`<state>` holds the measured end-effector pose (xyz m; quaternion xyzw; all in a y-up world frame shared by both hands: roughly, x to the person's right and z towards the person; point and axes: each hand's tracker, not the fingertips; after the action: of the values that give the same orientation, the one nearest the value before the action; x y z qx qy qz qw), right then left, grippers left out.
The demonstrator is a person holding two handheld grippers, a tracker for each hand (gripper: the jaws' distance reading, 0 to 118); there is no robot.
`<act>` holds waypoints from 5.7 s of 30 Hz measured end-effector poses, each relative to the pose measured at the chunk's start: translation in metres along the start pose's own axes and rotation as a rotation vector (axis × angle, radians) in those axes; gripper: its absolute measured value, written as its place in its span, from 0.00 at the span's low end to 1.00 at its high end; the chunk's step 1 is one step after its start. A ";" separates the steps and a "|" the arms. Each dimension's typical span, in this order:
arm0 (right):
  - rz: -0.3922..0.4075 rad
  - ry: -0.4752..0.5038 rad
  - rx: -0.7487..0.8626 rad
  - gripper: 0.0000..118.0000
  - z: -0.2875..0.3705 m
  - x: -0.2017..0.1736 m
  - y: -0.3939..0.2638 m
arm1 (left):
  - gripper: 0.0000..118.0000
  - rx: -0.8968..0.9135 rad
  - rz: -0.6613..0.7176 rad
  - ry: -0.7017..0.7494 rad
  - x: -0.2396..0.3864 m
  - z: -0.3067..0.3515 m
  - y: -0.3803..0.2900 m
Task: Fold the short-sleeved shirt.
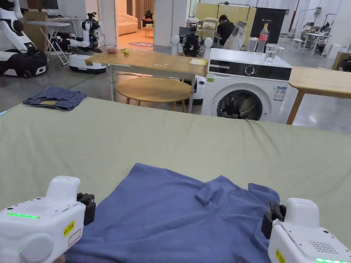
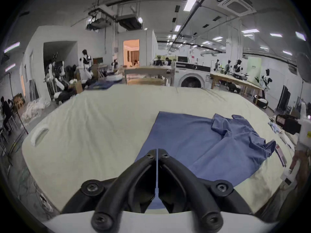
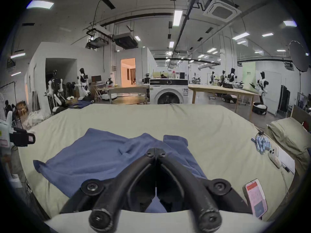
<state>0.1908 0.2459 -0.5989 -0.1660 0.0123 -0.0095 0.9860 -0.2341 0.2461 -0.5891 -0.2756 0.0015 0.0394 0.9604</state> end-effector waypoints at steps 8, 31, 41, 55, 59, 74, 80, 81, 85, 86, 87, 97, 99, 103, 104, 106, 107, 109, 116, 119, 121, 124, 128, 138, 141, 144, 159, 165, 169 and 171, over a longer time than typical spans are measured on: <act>0.035 0.020 -0.078 0.00 -0.019 -0.003 -0.010 | 0.04 -0.255 0.172 0.005 -0.073 -0.004 -0.005; 0.110 0.092 -0.258 0.32 -0.105 -0.003 0.018 | 0.00 -0.396 0.060 0.110 -0.079 -0.055 -0.066; 0.108 0.145 -0.567 0.54 -0.290 -0.002 0.075 | 0.00 -0.370 0.153 0.077 -0.087 -0.047 -0.060; 0.101 0.155 -0.685 0.00 -0.339 0.001 0.042 | 0.00 -0.327 0.196 0.070 -0.085 -0.040 -0.045; 0.118 0.158 -0.536 0.00 -0.303 0.007 0.059 | 0.00 -0.270 0.199 0.061 -0.084 -0.032 -0.030; 0.063 0.011 -0.090 0.00 -0.120 0.086 0.170 | 0.00 0.025 0.131 -0.051 -0.059 -0.003 0.122; 0.032 -0.092 0.042 0.00 -0.071 0.117 0.231 | 0.00 0.110 0.098 -0.096 -0.038 -0.008 0.222; 0.037 -0.112 0.059 0.00 -0.066 0.120 0.242 | 0.00 0.121 0.088 -0.102 -0.034 -0.008 0.240; 0.040 -0.158 0.103 0.00 -0.051 0.125 0.283 | 0.00 0.161 0.067 -0.115 -0.015 -0.010 0.300; 0.042 -0.169 0.114 0.00 -0.050 0.126 0.290 | 0.00 0.171 0.060 -0.120 -0.011 -0.010 0.310; 0.045 -0.184 0.129 0.00 -0.049 0.126 0.298 | 0.00 0.175 0.060 -0.117 -0.008 -0.012 0.322; 0.081 -0.252 0.212 0.00 -0.043 0.130 0.379 | 0.00 0.220 0.066 -0.106 -0.003 -0.013 0.408; 0.077 -0.258 0.234 0.00 -0.040 0.131 0.392 | 0.00 0.234 0.063 -0.111 -0.004 -0.011 0.416; 0.119 -0.281 0.264 0.00 -0.033 0.124 0.410 | 0.00 0.254 0.051 -0.111 -0.003 -0.005 0.423; 0.120 -0.280 0.269 0.00 -0.030 0.123 0.411 | 0.00 0.255 0.045 -0.109 0.000 -0.001 0.421; 0.120 -0.278 0.271 0.00 -0.027 0.120 0.411 | 0.00 0.253 0.039 -0.110 -0.001 0.001 0.414; 0.122 -0.273 0.267 0.00 -0.027 0.120 0.409 | 0.00 0.244 0.036 -0.112 0.000 0.001 0.411; 0.127 -0.272 0.260 0.00 -0.025 0.117 0.399 | 0.00 0.236 0.036 -0.115 0.000 0.002 0.399; 0.107 -0.267 0.217 0.00 -0.006 0.116 0.347 | 0.00 0.198 0.040 -0.123 -0.012 0.013 0.351; 0.106 -0.258 0.201 0.00 0.013 0.117 0.322 | 0.00 0.195 0.043 -0.130 -0.019 0.027 0.326; 0.107 -0.258 0.201 0.00 0.029 0.117 0.305 | 0.00 0.193 0.040 -0.143 -0.022 0.040 0.308; 0.107 -0.241 0.200 0.00 0.056 0.117 0.279 | 0.00 0.192 0.037 -0.168 -0.026 0.057 0.278; 0.095 -0.217 0.185 0.00 0.082 0.116 0.246 | 0.00 0.179 0.018 -0.184 -0.026 0.073 0.234; 0.058 -0.134 0.040 0.00 0.100 0.106 0.148 | 0.00 0.058 0.062 -0.226 -0.027 0.076 0.109; 0.082 -0.124 -0.039 0.00 0.095 0.098 0.116 | 0.00 0.005 0.085 -0.238 -0.026 0.071 0.068; 0.096 -0.115 -0.115 0.00 0.086 0.091 0.082 | 0.00 -0.054 0.098 -0.218 -0.021 0.063 0.031; 0.030 -0.091 -0.342 0.35 0.023 0.077 -0.027 | 0.11 -0.254 0.125 -0.127 -0.016 -0.001 -0.040; 0.012 -0.054 -0.264 0.47 0.027 0.056 -0.015 | 0.46 -0.151 0.100 -0.117 -0.002 0.007 -0.021; -0.020 -0.001 -0.171 0.33 0.029 0.033 -0.011 | 0.46 -0.055 0.041 -0.144 0.020 0.012 -0.015; -0.013 -0.005 -0.137 0.02 0.027 0.020 -0.011 | 0.33 0.003 0.006 -0.124 0.033 0.013 -0.016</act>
<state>0.2118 0.2438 -0.5707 -0.2332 0.0095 -0.0145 0.9723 -0.1999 0.2417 -0.5701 -0.2713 -0.0571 0.0590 0.9590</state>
